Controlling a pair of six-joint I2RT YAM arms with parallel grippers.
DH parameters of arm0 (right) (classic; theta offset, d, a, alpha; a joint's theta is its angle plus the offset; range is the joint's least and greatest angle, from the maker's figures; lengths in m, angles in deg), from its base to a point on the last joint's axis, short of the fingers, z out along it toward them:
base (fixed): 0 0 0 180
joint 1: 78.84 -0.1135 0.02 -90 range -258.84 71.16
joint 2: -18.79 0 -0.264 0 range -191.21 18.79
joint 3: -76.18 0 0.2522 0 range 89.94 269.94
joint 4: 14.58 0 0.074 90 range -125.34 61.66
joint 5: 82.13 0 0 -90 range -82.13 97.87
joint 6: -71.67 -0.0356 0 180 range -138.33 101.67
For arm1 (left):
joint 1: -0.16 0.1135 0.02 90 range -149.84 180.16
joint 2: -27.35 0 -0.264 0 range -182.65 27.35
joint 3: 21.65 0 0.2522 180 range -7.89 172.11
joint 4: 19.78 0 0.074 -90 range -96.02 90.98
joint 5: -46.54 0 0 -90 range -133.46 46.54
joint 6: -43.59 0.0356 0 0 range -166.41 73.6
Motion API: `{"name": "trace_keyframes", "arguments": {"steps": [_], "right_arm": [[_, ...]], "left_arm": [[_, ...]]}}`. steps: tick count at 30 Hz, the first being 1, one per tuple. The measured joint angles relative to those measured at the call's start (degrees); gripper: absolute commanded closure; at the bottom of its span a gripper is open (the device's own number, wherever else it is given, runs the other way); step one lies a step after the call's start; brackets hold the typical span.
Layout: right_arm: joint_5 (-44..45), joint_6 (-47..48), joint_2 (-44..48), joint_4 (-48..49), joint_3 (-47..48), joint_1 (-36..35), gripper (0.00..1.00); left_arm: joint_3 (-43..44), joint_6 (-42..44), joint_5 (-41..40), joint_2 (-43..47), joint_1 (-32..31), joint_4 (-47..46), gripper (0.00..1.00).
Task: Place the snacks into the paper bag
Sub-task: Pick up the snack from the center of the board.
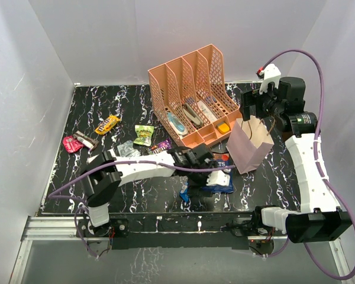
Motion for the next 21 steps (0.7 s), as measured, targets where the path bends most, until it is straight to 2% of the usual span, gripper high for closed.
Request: {"name": "trace_keyframes", "arguments": {"steps": [6, 14, 18, 21], "right_arm": [[-1.2, -0.3, 0.0, 0.0, -0.1, 0.4, 0.02], [-2.9, -0.8, 0.1, 0.0, -0.9, 0.7, 0.02], [-3.2, -0.9, 0.1, 0.0, -1.1, 0.7, 0.02], [-3.3, -0.9, 0.1, 0.0, -1.1, 0.7, 0.01]], "left_arm": [[2.3, 3.9, -1.2, -4.9, -4.4, -0.5, 0.19], [4.9, 8.5, -3.8, -9.5, -4.7, -2.0, 0.21], [5.1, 10.2, -4.2, -10.7, -4.6, -2.2, 0.27], [5.1, 11.1, -4.2, -11.2, -4.4, -1.9, 0.37]]}}
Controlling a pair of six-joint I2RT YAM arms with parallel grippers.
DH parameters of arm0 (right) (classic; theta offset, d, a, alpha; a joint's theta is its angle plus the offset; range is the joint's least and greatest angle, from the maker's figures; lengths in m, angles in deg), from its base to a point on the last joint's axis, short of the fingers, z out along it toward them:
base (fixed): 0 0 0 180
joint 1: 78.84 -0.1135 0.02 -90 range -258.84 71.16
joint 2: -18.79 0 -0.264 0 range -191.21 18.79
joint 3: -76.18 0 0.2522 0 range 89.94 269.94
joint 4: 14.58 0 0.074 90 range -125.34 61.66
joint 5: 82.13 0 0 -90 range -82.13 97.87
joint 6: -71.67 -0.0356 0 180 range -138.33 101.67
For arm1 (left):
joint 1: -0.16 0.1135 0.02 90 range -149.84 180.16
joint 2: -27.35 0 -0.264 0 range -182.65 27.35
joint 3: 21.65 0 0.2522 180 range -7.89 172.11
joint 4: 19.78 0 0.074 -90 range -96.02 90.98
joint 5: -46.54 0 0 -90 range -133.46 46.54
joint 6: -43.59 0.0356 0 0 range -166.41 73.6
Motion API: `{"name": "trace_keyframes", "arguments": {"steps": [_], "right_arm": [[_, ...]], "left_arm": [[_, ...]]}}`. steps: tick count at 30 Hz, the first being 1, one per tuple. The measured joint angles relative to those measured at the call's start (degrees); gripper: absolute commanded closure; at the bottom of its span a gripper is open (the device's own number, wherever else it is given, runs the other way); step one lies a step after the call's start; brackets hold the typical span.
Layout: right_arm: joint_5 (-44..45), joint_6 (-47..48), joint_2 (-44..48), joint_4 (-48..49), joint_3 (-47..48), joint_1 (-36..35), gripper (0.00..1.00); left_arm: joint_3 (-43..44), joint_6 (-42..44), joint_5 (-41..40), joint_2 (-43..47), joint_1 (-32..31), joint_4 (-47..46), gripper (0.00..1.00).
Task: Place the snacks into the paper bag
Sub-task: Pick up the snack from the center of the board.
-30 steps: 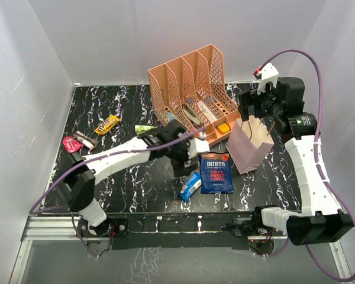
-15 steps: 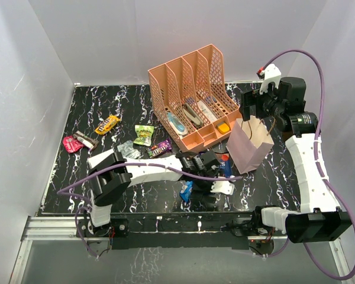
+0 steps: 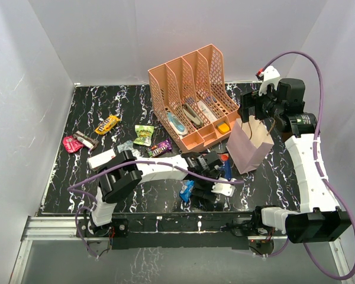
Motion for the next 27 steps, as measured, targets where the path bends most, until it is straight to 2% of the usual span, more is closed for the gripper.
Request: {"name": "trace_keyframes", "arguments": {"steps": [11, 17, 25, 27], "right_arm": [[-0.7, 0.0, 0.6, 0.0, -1.7, 0.0, 0.02], [-0.8, 0.0, 0.6, 0.0, -1.7, 0.1, 0.02], [-2.4, 1.8, 0.6, -0.2, -1.6, 0.1, 0.02], [-3.6, 2.8, 0.5, -0.5, -1.3, 0.1, 0.02]], "left_arm": [[0.3, 0.5, 0.3, -0.5, 1.6, 0.0, 0.67], [0.4, 0.3, 0.1, -0.4, 1.6, -0.2, 0.87], [2.3, 0.1, 0.0, -0.2, 2.5, 3.5, 1.0], [3.6, 0.1, 0.1, 0.2, 3.1, 5.2, 1.0]]}}
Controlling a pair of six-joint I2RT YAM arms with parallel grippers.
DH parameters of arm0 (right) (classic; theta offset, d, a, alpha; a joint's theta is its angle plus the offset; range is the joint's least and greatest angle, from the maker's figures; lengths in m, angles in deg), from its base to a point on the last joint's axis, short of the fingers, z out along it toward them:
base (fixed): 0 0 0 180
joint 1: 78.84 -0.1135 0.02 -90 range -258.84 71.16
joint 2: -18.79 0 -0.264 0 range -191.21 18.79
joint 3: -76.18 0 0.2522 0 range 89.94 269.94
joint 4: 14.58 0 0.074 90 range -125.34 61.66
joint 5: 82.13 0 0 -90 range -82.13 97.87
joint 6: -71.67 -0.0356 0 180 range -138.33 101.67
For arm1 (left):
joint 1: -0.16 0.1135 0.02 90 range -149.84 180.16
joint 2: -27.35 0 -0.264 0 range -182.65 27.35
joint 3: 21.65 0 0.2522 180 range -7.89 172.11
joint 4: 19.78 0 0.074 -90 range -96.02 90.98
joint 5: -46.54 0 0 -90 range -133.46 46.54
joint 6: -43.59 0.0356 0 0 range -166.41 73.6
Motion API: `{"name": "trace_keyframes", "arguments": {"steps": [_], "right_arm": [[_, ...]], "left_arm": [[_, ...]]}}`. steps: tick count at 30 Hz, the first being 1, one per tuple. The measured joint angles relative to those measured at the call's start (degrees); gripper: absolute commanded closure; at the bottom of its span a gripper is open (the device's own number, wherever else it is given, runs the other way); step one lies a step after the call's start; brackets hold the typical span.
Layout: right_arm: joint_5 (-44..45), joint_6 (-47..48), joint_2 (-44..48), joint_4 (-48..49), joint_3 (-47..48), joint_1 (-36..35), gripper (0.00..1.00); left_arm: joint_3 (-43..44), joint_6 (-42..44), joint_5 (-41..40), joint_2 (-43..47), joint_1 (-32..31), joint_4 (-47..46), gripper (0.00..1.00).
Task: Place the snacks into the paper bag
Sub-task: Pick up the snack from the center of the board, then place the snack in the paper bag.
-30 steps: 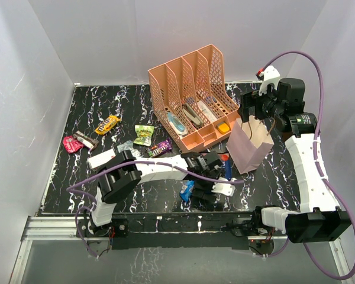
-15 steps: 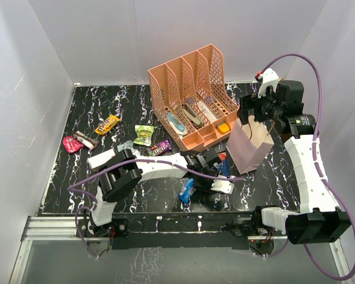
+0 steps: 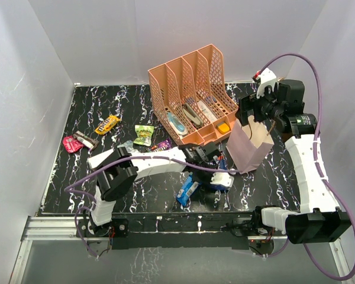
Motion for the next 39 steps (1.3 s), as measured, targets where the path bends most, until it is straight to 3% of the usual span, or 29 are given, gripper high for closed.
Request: {"name": "trace_keyframes", "arguments": {"steps": [8, 16, 24, 33, 39], "right_arm": [[-7.5, 3.0, -1.4, -0.7, 6.0, -0.1, 0.01], [-15.1, 4.7, -4.7, -0.7, 12.6, -0.7, 0.02], [-26.4, 11.5, -4.7, -1.0, 13.1, -2.3, 0.03], [-28.0, 20.7, -4.4, -5.1, 8.7, -18.0, 0.07], [-25.9, 23.7, -4.7, -5.3, 6.1, -19.8, 0.17]], "left_arm": [[7.2, -1.6, 3.7, 5.2, 5.5, 5.5, 1.0], [7.8, -6.8, 10.4, 13.3, 15.7, 7.1, 1.0], [10.2, -12.6, 19.2, 18.7, 25.3, 8.5, 1.0], [16.1, -14.4, 26.6, 20.7, 30.3, 10.9, 1.0], [18.6, -13.6, 29.4, 20.7, 30.2, 13.4, 1.0]]}}
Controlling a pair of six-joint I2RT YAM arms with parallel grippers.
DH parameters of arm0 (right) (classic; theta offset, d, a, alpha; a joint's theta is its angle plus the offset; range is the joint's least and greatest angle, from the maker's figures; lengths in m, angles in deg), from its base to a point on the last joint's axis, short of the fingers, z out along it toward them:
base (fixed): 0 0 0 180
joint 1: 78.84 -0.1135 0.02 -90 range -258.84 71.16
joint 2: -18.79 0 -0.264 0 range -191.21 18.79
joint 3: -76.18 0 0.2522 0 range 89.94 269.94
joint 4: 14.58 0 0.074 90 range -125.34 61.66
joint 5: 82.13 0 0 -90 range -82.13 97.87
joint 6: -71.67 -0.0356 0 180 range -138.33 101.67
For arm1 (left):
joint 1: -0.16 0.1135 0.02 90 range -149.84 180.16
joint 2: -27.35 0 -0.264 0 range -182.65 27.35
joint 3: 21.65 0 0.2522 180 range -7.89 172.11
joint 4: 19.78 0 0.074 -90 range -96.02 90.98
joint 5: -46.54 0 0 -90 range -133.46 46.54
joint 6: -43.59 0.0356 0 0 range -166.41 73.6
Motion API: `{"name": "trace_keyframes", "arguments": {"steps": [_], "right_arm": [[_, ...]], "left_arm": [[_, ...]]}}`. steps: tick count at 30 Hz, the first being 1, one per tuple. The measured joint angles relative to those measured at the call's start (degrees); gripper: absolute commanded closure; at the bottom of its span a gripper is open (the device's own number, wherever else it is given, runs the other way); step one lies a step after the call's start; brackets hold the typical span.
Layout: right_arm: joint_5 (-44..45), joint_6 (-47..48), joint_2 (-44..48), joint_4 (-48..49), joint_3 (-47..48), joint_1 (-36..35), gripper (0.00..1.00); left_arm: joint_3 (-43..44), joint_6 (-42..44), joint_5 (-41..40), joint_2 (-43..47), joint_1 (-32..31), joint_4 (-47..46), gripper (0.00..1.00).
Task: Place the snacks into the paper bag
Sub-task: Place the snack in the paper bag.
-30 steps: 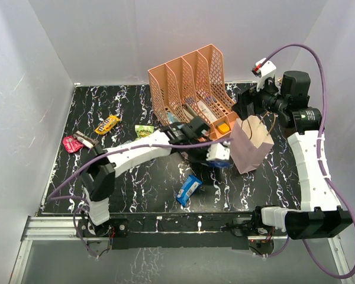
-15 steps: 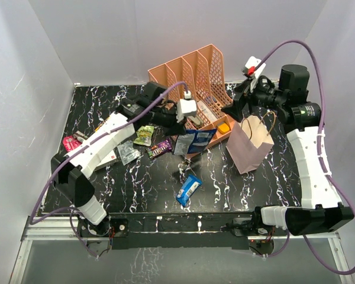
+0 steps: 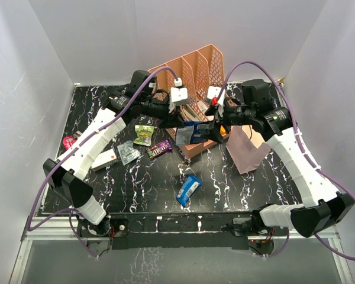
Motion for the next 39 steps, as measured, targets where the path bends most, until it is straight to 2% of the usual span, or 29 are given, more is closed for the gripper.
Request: {"name": "trace_keyframes", "arguments": {"steps": [5, 12, 13, 19, 24, 27, 31, 39], "right_arm": [[0.6, 1.4, -1.1, -0.1, -1.0, -1.6, 0.41], [0.3, 1.2, -1.6, 0.2, -2.0, -2.5, 0.89], [0.4, 0.8, -1.6, 0.6, -2.2, -2.5, 0.92], [2.0, -3.7, -1.5, 3.1, -3.8, -2.5, 0.92], [1.5, -11.0, -0.1, 4.5, -3.7, 1.0, 0.92], [0.5, -15.8, 1.7, 5.4, -2.5, 5.6, 0.92], [0.5, -21.8, 4.5, 6.6, 0.9, 12.0, 0.92], [7.9, -29.0, 10.5, 5.6, 8.6, 19.9, 0.92]], "left_arm": [[0.0, 0.3, 0.9, 0.0, 0.0, 1.0, 1.0], [0.0, 0.3, 1.4, 0.0, 0.0, 1.1, 1.0], [0.0, 0.3, 1.5, 0.0, 0.0, 1.1, 1.0], [-0.2, 0.8, 0.3, 0.0, 0.0, 1.4, 0.77], [-0.3, -0.5, -3.0, 1.3, 1.7, 0.5, 0.37], [-0.3, -1.9, -6.1, 3.4, 4.5, -0.6, 0.22], [-1.0, -3.5, -11.4, 6.6, 7.1, -2.6, 0.15], [-6.6, -5.1, -19.1, 8.6, 7.3, -7.3, 0.13]]}}
